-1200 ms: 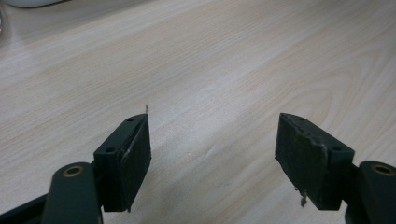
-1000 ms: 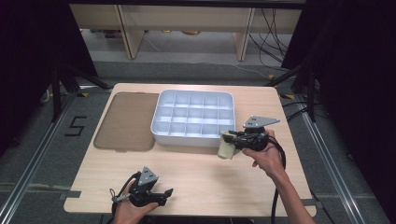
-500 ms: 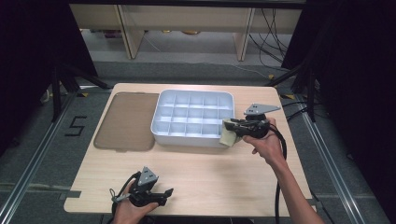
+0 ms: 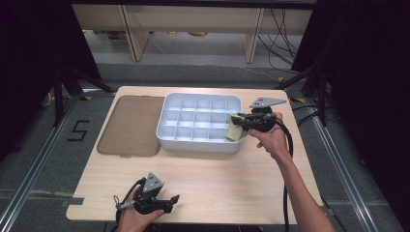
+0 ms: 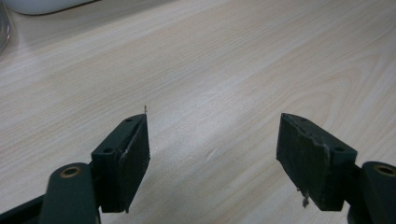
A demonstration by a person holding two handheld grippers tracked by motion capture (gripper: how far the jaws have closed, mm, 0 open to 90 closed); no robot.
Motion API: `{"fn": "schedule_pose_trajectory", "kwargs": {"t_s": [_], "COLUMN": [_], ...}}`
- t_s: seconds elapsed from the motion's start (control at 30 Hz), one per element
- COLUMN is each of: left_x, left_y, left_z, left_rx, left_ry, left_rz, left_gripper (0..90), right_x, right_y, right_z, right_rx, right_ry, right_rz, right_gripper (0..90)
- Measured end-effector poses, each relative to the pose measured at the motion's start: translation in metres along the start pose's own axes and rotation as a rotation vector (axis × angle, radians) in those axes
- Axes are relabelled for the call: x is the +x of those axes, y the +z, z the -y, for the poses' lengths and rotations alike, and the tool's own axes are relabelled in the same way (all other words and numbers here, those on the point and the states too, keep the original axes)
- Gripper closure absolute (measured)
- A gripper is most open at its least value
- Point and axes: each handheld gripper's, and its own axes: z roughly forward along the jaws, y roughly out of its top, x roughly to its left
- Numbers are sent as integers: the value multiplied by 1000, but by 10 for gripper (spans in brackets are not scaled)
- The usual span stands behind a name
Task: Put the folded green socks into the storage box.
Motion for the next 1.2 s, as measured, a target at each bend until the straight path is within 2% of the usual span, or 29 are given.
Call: {"fn": "schedule_pose_trajectory", "kwargs": {"t_s": [0.13,0.2,0.23,0.27,0.33,0.37,0.4,0.43,0.47,0.5,0.53,0.57,0.7,0.87,0.9,0.97,1.0,1.03,1.07,1.1,1.2], "left_x": [0,0,1,2,1,1,1,1,1,2,0,-1,-2,-1,-2,0,-1,-1,-2,-2,-1], "left_y": [0,-1,-1,-2,-1,-1,-1,-1,-2,-3,-1,0,0,-1,0,-2,0,0,0,0,0], "left_z": [0,0,0,-1,-1,-1,-1,-1,-1,-1,-1,-1,-1,-1,-1,-1,-1,-1,-1,-1,-1], "left_rx": [-2,-1,-4,11,-20,-19,-19,-17,-9,10,-11,-21,-22,-20,-16,7,-17,-15,-19,-20,-12], "left_ry": [1,3,1,20,3,-6,-15,5,10,31,9,-5,-2,-3,-17,24,1,-2,-5,-5,9], "left_rz": [7,14,13,17,10,14,16,14,13,19,19,21,24,24,24,22,23,26,27,26,24], "left_gripper": [253,253,252,250,245,240,239,238,237,237,237,237,237,237,237,237,237,237,237,237,237], "right_x": [-5,-7,-8,-9,-11,-11,-14,-14,-14,-14,-15,-14,-13,-16,-17,-16,-17,-15,-15,-14,-17], "right_y": [4,7,9,9,11,12,14,17,16,18,21,22,30,38,40,43,44,45,46,47,49], "right_z": [-3,-5,-5,-6,-6,-6,-5,-4,-4,-3,-3,-3,-2,1,2,3,3,4,5,6,8], "right_rx": [6,13,2,11,24,27,25,19,39,42,35,52,57,99,102,99,117,121,127,126,139], "right_ry": [-11,2,-4,-10,-7,2,-16,-7,-5,-4,-15,-10,-12,-21,-40,-35,-48,-37,-53,-48,-81], "right_rz": [17,26,39,43,47,46,55,54,61,59,67,67,70,102,101,116,120,126,125,134,145], "right_gripper": [742,742,742,742,742,742,742,742,742,742,742,742,741,741,741,741,741,741,741,741,741]}}
